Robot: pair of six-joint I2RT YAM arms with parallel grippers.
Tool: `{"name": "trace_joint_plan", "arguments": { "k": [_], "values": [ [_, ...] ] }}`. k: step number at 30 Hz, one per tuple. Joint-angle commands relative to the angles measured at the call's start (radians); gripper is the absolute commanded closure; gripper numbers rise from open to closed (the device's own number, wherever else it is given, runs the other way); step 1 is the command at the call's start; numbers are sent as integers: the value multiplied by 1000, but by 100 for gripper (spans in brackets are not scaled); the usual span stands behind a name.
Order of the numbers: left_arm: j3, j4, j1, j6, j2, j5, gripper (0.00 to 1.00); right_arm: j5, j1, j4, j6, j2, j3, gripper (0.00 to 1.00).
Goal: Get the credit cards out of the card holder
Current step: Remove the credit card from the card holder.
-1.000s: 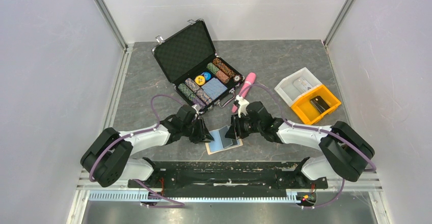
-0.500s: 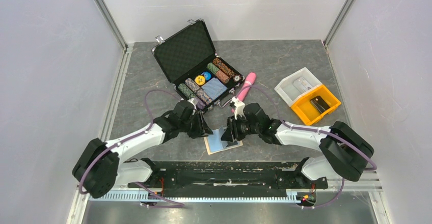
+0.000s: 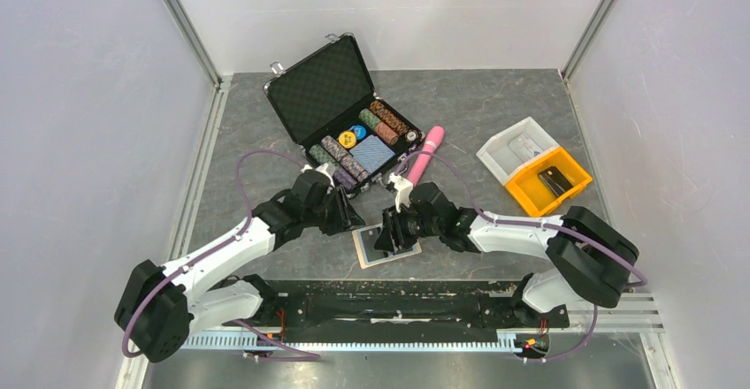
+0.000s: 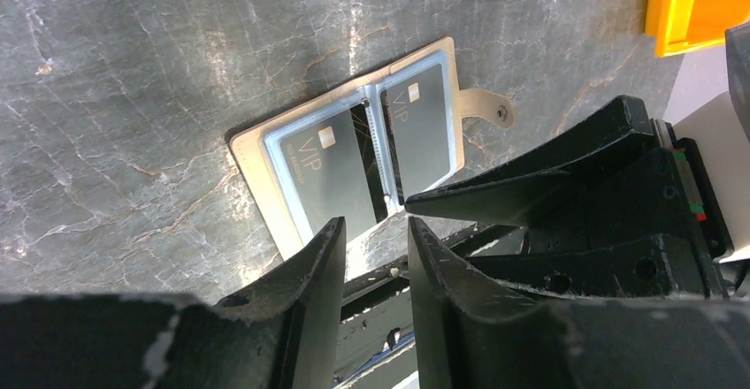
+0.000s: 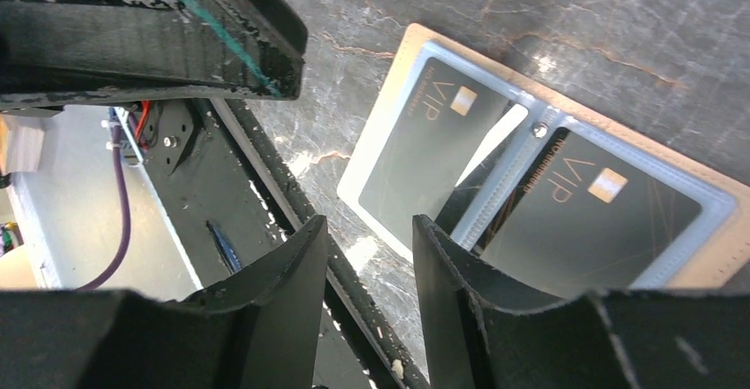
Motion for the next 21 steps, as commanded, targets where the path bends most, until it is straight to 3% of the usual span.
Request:
{"name": "trace_joint_plan", "arguments": {
  "k": [1,12,21],
  "values": [
    [-9,85,3,45,10,66,63,77,-15,-33,-43,-45,30,58],
    [-113,261,3,26,149,149,80,-9,-127,12,-45,-26,-17,75],
    [-165,325,3,27,214,141,85,-75,-134,71,-19,56,-12,73]
  ]
}}
